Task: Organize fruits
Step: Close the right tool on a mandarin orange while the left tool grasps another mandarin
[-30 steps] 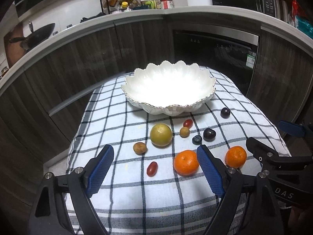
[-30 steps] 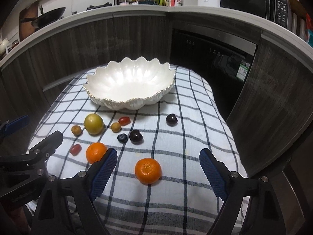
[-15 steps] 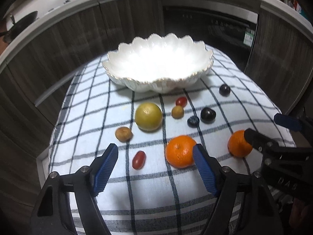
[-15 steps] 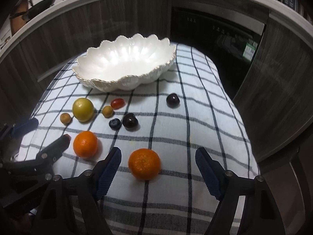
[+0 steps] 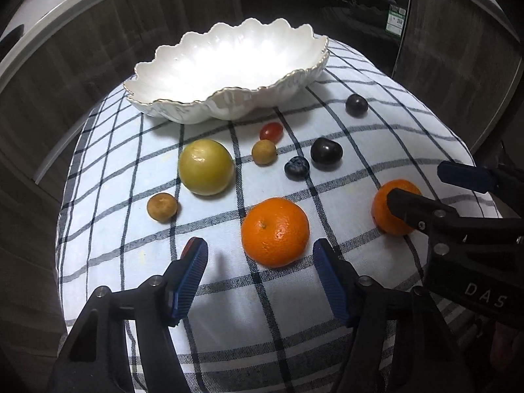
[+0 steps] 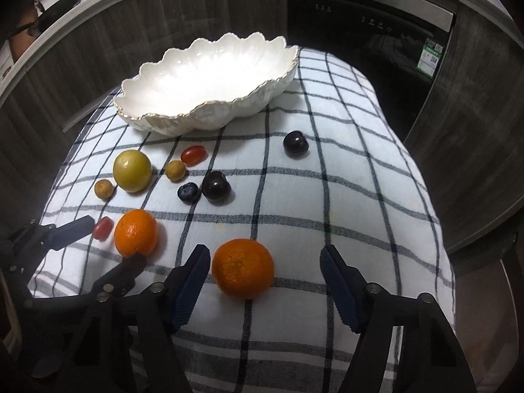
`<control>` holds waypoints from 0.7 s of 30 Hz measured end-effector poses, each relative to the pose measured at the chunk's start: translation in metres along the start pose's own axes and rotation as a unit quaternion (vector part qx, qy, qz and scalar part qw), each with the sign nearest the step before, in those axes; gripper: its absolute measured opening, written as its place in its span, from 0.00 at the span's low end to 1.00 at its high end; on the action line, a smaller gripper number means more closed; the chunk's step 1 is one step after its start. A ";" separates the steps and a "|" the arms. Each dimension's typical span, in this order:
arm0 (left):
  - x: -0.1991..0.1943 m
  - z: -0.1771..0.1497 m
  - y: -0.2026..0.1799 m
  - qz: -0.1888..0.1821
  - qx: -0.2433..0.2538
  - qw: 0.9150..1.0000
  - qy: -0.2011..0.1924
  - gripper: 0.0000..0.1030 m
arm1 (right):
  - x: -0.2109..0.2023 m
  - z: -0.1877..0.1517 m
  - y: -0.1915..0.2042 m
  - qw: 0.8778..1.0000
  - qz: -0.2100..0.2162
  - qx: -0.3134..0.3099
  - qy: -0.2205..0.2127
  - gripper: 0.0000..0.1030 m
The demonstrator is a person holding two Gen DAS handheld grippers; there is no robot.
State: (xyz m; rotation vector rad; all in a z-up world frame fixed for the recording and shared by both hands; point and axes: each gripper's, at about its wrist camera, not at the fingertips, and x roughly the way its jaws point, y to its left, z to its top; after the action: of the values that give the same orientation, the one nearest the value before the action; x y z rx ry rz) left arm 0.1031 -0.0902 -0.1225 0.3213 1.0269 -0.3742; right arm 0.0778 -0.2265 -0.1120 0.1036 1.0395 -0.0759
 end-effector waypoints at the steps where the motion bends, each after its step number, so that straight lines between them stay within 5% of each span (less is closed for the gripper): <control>1: 0.001 0.000 0.000 -0.002 0.002 1.000 0.002 0.64 | 0.002 0.000 0.001 1.000 0.001 -0.001 0.004 0.68; 6: 0.008 0.003 0.000 -0.006 0.008 1.000 0.010 0.61 | 0.011 0.002 0.004 1.000 0.009 -0.007 0.021 0.68; 21: 0.022 0.005 -0.006 -0.015 0.022 0.999 0.023 0.44 | 0.029 0.002 0.008 0.997 0.044 -0.004 0.059 0.44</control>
State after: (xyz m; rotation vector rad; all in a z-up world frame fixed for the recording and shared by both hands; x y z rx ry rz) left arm 0.1143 -0.1006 -0.1397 0.3567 1.0703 -0.4185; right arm 0.0952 -0.2192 -0.1356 0.1478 1.1522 0.0157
